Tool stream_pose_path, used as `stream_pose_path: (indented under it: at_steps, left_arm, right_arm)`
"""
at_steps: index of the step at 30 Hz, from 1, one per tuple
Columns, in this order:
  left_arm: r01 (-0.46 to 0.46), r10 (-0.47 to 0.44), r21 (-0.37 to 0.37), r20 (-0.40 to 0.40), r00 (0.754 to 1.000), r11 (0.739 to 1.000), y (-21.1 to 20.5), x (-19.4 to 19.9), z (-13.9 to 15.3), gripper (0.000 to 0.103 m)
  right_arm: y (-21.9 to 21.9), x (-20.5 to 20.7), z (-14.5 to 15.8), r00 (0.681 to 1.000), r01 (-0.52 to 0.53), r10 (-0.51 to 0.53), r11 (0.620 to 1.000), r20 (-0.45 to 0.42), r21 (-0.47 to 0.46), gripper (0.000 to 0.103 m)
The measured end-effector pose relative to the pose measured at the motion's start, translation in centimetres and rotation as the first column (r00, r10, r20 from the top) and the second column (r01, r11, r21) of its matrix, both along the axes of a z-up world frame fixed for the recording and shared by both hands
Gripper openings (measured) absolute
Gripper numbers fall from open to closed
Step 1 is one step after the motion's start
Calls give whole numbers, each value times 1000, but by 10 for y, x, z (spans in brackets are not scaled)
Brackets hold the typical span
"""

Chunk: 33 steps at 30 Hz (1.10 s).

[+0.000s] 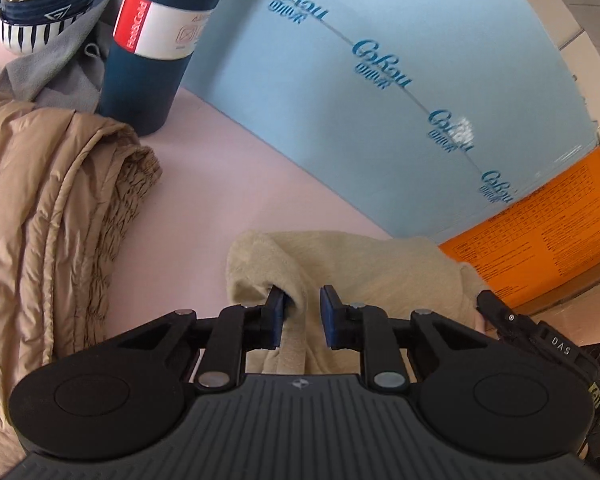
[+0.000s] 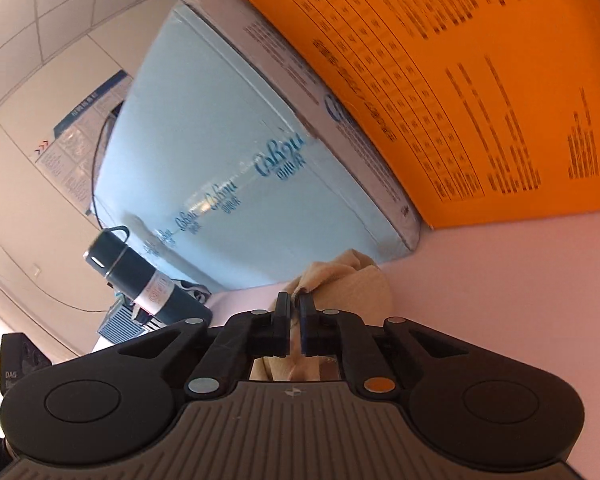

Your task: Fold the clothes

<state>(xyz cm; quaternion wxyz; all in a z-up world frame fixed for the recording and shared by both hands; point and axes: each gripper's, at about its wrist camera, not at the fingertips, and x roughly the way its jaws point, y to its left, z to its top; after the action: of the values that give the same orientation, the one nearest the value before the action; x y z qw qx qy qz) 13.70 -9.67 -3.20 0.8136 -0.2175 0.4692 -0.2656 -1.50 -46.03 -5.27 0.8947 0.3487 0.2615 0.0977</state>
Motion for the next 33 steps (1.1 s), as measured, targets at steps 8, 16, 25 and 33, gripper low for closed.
stream_pose_path:
  at_steps: [8, 16, 25, 33]
  left_arm:
    - [166, -167, 21, 116, 979, 986, 15, -34, 41, 43]
    - [202, -241, 364, 66, 968, 909, -29, -71, -15, 81]
    - [156, -187, 310, 74, 980, 938, -38, -65, -14, 38]
    - [72, -81, 83, 109, 991, 994, -18, -45, 26, 21]
  right_arm:
    - [-14, -64, 20, 1000, -8, 9, 1000, -11, 19, 5]
    - [11, -30, -35, 980, -92, 73, 991, -184, -98, 42]
    - [8, 6, -58, 983, 44, -50, 998, -176, -41, 8]
    - [-6, -4, -8, 998, 64, -62, 991, -18, 121, 8]
